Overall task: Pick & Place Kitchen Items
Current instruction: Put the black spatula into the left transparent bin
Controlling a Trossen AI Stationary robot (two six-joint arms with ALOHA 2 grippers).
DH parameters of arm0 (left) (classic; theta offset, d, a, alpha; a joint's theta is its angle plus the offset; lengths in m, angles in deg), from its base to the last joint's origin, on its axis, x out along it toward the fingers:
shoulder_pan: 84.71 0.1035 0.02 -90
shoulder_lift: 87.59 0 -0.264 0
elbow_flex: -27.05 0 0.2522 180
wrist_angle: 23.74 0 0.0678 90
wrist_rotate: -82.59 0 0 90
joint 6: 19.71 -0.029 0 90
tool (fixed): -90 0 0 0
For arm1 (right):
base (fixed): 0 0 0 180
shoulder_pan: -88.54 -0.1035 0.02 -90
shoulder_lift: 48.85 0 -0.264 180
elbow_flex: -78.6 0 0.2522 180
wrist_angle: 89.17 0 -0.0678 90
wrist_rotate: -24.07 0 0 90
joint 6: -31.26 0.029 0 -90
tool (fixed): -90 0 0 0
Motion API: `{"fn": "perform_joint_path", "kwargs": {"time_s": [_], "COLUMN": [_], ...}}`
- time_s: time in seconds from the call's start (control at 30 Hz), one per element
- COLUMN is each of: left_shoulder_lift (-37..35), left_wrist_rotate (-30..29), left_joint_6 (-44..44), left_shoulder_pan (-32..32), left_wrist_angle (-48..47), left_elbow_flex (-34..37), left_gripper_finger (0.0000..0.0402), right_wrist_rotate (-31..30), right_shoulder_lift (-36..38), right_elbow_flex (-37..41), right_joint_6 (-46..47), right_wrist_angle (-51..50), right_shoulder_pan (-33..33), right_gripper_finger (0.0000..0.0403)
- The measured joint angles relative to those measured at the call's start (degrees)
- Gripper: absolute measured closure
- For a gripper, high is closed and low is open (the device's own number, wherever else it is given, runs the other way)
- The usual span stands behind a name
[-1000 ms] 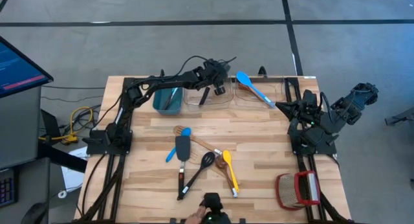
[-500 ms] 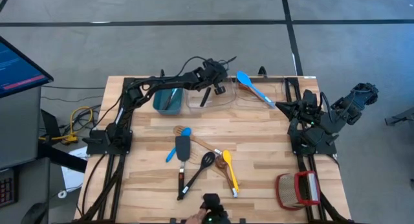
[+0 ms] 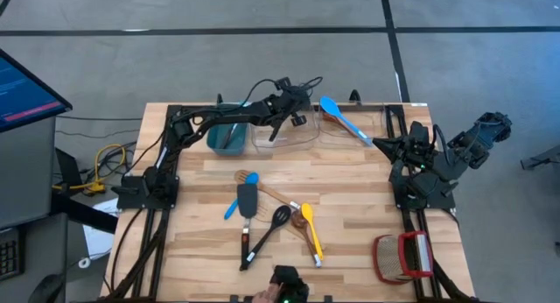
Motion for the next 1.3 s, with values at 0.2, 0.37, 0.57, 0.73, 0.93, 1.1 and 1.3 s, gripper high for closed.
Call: {"fn": "perform_joint_path", "kwargs": {"time_s": [0.2,0.37,0.57,0.73,0.93,1.1,1.3], "left_shoulder_lift": [-5.0,-10.9,-15.0,-15.0,-15.8,-16.0,-16.2], "left_wrist_rotate": [0.4,10.0,34.9,51.5,60.7,66.9,68.9], "left_joint_6": [0.1,5.8,10.6,10.6,12.4,15.0,14.7], "left_shoulder_pan": [0.0,0.3,2.8,6.9,9.9,11.5,12.2], "left_wrist_angle": [1.3,1.1,0.5,-2.7,-2.6,0.9,6.9], "left_elbow_flex": [0.0,0.0,-0.1,0.0,5.6,11.5,16.9], "left_gripper_finger": [0.0401,0.0401,0.0401,0.0401,0.0401,0.0401,0.0401], "right_wrist_rotate": [0.0,0.0,0.5,3.1,4.3,4.3,4.3], "right_shoulder_lift": [0.0,0.0,0.0,0.0,0.0,0.0,0.0], "right_elbow_flex": [0.0,0.0,0.0,0.0,0.0,0.0,0.0], "right_joint_6": [-0.1,0.0,0.0,0.0,0.0,0.0,0.0], "right_wrist_angle": [-0.2,-1.5,-1.5,-1.5,-1.5,-1.7,-1.7], "right_shoulder_pan": [0.0,0.0,-0.1,-0.1,-0.1,-0.1,0.0], "right_gripper_finger": [0.0403,0.0403,0.0403,0.0403,0.0403,0.0403,0.0403]}}
